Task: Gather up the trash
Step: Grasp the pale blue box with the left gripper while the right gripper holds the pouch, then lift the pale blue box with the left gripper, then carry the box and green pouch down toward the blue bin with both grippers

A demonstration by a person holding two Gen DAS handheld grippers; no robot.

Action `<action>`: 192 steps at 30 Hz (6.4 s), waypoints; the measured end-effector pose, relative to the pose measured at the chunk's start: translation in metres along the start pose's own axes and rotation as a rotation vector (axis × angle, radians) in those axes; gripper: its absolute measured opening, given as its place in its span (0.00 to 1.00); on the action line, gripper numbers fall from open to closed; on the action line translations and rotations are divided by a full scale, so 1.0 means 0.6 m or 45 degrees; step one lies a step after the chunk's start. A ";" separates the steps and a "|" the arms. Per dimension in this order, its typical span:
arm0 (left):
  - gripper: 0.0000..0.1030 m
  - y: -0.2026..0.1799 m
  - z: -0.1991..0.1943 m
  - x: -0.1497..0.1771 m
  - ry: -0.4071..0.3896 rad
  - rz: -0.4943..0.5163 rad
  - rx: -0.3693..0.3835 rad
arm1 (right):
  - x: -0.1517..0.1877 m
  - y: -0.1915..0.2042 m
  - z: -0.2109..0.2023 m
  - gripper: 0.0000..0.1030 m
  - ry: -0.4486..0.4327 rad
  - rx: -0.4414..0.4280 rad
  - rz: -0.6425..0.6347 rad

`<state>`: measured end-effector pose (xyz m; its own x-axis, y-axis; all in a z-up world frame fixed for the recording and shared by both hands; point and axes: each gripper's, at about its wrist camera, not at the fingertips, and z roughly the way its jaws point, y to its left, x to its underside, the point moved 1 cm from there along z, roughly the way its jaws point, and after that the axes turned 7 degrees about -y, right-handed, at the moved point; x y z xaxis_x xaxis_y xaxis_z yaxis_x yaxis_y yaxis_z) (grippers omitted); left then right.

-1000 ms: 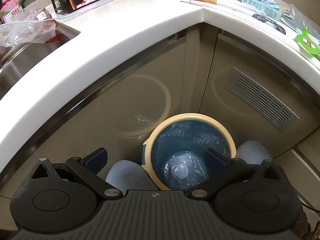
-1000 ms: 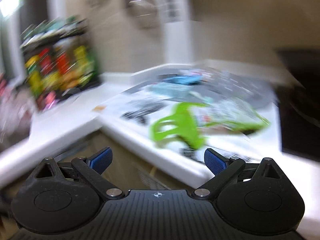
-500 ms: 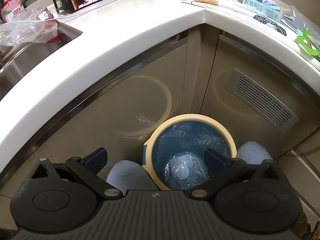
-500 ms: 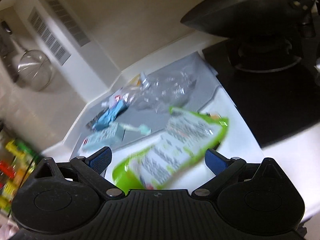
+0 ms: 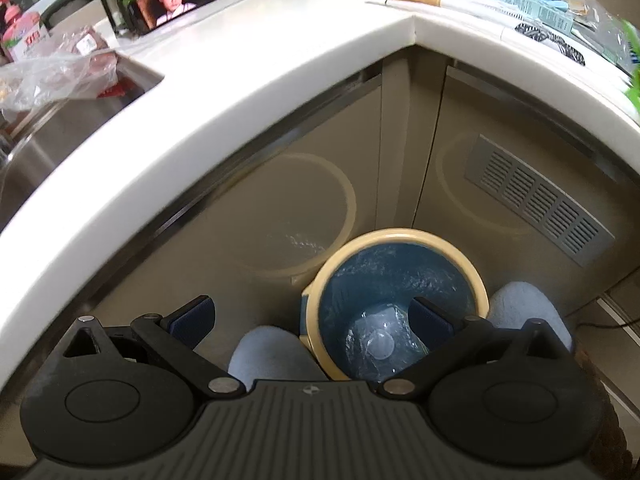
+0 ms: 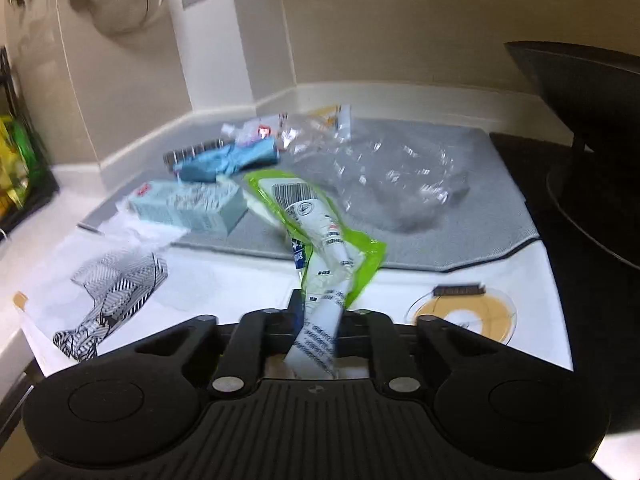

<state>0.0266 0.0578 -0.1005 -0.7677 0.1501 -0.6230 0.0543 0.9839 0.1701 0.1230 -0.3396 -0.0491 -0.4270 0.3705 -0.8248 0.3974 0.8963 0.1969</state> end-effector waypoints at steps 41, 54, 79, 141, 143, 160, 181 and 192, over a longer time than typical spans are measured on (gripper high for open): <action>1.00 -0.375 0.029 -0.480 -0.231 -0.002 0.289 | -0.020 -0.165 0.027 0.14 -0.142 -0.440 0.414; 1.00 -0.438 0.167 -0.588 -0.010 -0.182 0.254 | -0.022 -0.163 0.030 0.14 -0.126 -0.444 0.428; 0.42 -0.425 0.175 -0.616 -0.026 -0.160 0.290 | -0.020 -0.165 0.022 0.14 -0.158 -0.446 0.409; 0.41 0.054 -0.103 -0.001 -0.159 -0.205 0.197 | 0.149 0.136 -0.322 0.14 0.029 -0.978 -0.195; 0.41 0.049 -0.103 0.001 -0.164 -0.193 0.214 | 0.168 0.149 -0.332 0.14 0.075 -0.991 -0.232; 0.41 0.044 -0.088 0.007 -0.139 -0.176 0.211 | 0.213 0.185 -0.349 0.14 0.139 -0.993 -0.343; 0.41 0.041 -0.080 0.009 -0.115 -0.179 0.211 | 0.217 0.190 -0.342 0.14 0.162 -0.981 -0.348; 0.42 0.039 -0.079 0.009 -0.115 -0.178 0.211 | 0.219 0.191 -0.342 0.14 0.164 -0.978 -0.347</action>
<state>-0.0067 0.0770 -0.0639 -0.7150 0.0123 -0.6990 0.0613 0.9971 -0.0452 -0.0543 -0.1381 -0.0263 -0.5368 0.0989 -0.8379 -0.3799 0.8584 0.3447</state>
